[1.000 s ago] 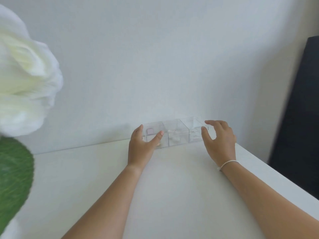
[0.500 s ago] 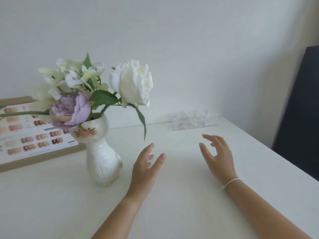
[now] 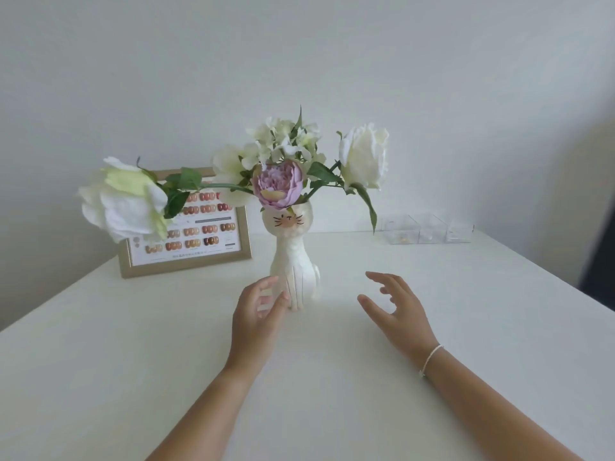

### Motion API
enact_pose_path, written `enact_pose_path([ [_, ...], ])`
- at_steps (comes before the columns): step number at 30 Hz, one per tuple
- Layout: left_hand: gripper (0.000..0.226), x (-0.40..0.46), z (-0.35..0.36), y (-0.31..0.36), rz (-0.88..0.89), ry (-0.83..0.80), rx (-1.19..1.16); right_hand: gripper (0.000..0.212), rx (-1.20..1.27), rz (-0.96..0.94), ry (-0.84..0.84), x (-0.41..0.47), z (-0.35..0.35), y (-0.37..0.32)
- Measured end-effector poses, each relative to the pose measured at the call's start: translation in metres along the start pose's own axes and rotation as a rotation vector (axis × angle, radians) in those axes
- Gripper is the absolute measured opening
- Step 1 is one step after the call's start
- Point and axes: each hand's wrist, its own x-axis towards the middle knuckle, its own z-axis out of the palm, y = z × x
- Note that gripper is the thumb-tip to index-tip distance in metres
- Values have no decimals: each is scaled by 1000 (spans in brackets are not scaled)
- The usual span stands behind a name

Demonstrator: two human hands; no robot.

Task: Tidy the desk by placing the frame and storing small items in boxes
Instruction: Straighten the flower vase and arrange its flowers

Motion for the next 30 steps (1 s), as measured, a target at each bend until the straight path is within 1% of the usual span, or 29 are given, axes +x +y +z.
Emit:
enact_pose_path([
  [2, 36, 11, -8, -7, -34, 10, -3, 43, 14, -8, -51, 5, 16, -6],
  [6, 51, 31, -8, -16, -72, -60, -19, 51, 94, 20, -110, 22, 41, -13],
  [11, 51, 53, -6, -26, -76, -154, -24, 59, 238, 77, -196, 43, 65, -20],
  [14, 48, 63, -5, -32, -68, -230, -86, 50, 272, 83, -226, 54, 73, -19],
  [16, 49, 68, -4, -34, -65, -257, -97, 42, 265, 67, -222, 59, 76, -16],
  [20, 50, 80, 4, -37, -69, -277, -95, 37, 265, 56, -184, 69, 79, -7],
  [26, 51, 114, 35, -42, -58, -297, -110, 36, 245, 33, -115, 102, 77, 14],
  [30, 50, 143, 66, -47, -39, -323, -110, 39, 221, 27, -45, 131, 71, 36],
])
